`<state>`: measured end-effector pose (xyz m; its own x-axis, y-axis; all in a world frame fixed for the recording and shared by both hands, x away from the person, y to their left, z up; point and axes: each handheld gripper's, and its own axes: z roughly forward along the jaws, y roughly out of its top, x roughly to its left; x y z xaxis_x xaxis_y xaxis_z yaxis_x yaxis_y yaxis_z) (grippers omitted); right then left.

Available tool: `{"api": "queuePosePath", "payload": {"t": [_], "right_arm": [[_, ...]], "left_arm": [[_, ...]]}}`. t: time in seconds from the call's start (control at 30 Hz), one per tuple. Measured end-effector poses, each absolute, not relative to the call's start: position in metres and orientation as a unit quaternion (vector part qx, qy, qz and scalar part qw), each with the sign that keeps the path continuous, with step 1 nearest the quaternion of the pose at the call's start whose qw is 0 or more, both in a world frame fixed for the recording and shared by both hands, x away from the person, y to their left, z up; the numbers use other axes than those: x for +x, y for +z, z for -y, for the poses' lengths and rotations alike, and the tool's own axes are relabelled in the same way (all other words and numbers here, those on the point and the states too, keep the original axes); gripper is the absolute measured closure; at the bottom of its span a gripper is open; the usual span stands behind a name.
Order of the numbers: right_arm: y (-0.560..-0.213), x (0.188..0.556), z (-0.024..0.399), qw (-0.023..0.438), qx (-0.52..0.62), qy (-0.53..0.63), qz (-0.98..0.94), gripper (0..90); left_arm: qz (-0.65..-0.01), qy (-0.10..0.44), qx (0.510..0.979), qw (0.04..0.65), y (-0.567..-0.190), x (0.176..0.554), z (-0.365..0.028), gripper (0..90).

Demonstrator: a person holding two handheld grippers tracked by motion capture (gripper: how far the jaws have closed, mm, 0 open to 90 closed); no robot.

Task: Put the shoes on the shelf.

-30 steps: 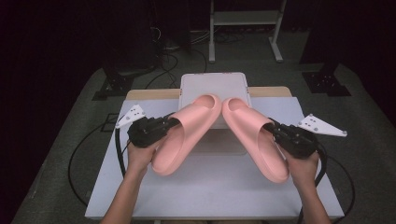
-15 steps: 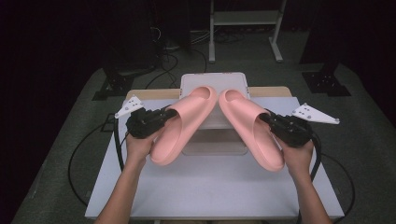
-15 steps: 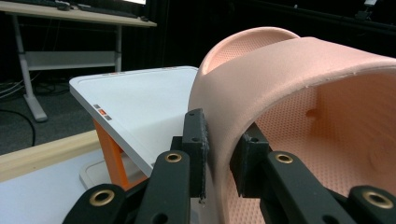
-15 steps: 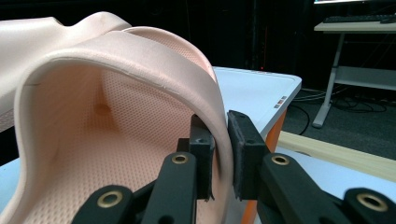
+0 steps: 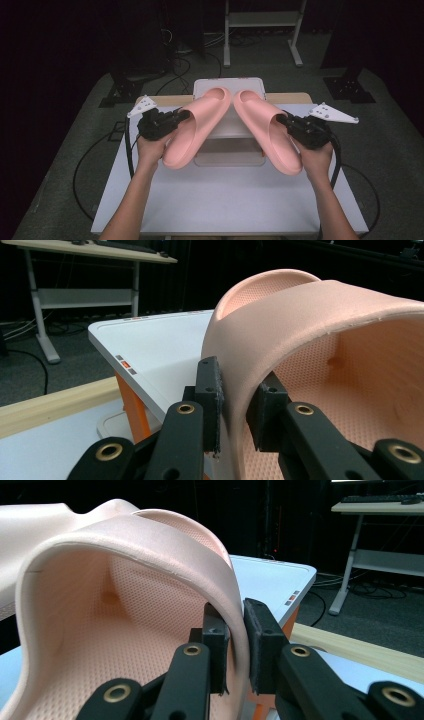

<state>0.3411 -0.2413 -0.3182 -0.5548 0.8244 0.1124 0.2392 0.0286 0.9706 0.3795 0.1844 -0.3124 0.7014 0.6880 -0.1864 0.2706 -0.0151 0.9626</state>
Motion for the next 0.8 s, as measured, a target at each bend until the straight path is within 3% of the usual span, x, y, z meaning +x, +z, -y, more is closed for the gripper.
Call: {"api": "queuePosePath", "payload": {"t": [0.8], "right_arm": [[-0.307,0.378,0.23,0.259,0.413,0.555,-0.674,80.0]], "left_arm": [[-0.374,0.184,0.701,0.579,-0.307,0.41,-0.18,77.1]]}}
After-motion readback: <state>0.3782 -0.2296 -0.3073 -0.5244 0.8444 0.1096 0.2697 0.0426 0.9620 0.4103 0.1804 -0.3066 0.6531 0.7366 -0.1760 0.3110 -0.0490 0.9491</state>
